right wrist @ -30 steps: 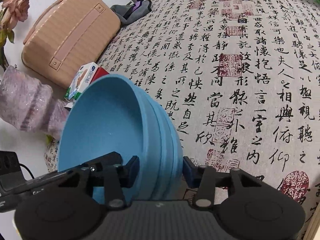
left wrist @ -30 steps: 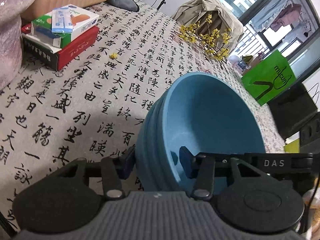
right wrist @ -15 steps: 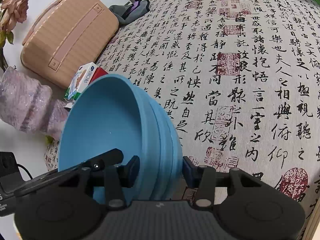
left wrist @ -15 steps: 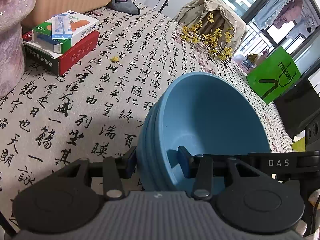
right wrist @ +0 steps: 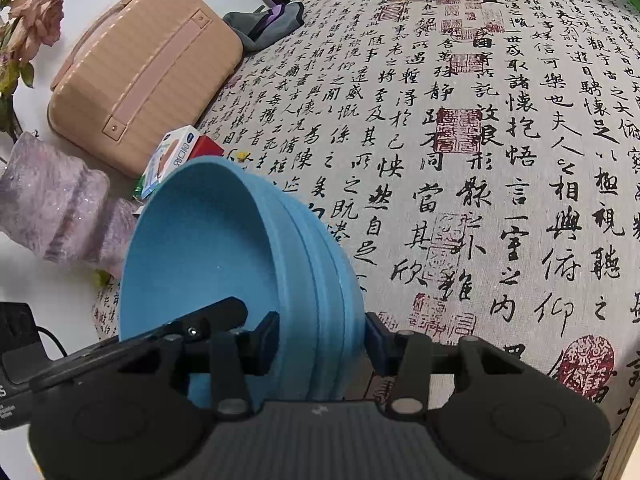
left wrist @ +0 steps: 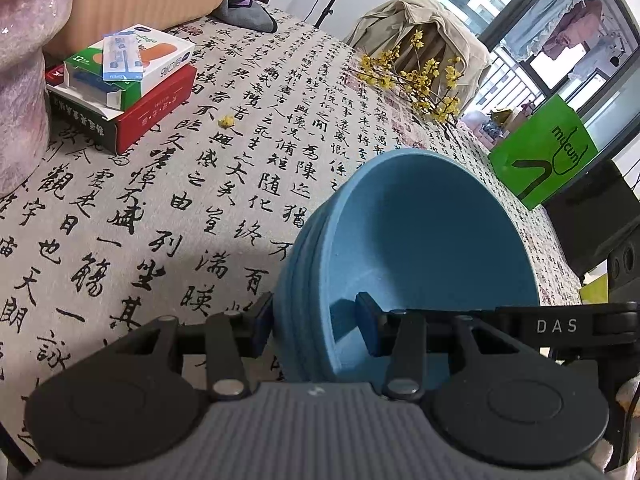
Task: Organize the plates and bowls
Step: 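Carry the tilted blue bowl stack across the tablecloth with both grippers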
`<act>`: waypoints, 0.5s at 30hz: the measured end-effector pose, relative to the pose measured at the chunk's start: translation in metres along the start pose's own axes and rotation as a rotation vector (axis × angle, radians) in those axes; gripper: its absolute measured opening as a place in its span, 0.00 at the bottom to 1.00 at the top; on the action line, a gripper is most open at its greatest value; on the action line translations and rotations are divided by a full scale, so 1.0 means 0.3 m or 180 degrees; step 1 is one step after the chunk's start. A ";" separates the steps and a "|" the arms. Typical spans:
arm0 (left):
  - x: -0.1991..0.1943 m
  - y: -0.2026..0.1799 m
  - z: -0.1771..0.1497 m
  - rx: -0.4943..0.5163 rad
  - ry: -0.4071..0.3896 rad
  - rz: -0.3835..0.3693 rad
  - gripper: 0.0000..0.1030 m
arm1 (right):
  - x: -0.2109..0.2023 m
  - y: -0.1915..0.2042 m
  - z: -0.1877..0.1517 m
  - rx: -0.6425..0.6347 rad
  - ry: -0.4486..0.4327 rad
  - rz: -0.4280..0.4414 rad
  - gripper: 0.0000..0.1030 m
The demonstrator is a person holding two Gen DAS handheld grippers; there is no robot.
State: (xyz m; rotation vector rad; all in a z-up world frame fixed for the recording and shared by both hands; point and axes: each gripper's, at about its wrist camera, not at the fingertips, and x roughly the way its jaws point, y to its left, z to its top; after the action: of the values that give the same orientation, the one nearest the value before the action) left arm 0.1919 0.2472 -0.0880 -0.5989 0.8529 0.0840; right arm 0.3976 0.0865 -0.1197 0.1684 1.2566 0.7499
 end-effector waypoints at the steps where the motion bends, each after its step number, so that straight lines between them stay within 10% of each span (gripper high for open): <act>1: -0.003 -0.002 0.000 0.0003 -0.0001 -0.0007 0.43 | -0.001 0.001 0.000 -0.0001 -0.0007 -0.0003 0.44; 15: -0.028 -0.035 -0.007 0.0064 -0.0090 -0.0040 0.44 | -0.058 0.007 -0.019 -0.0036 -0.0096 0.0009 0.44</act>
State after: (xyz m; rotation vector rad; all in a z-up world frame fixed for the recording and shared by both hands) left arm 0.1880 0.2390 -0.0780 -0.5829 0.8215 0.0724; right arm 0.3895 0.0762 -0.1067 0.1718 1.2236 0.7543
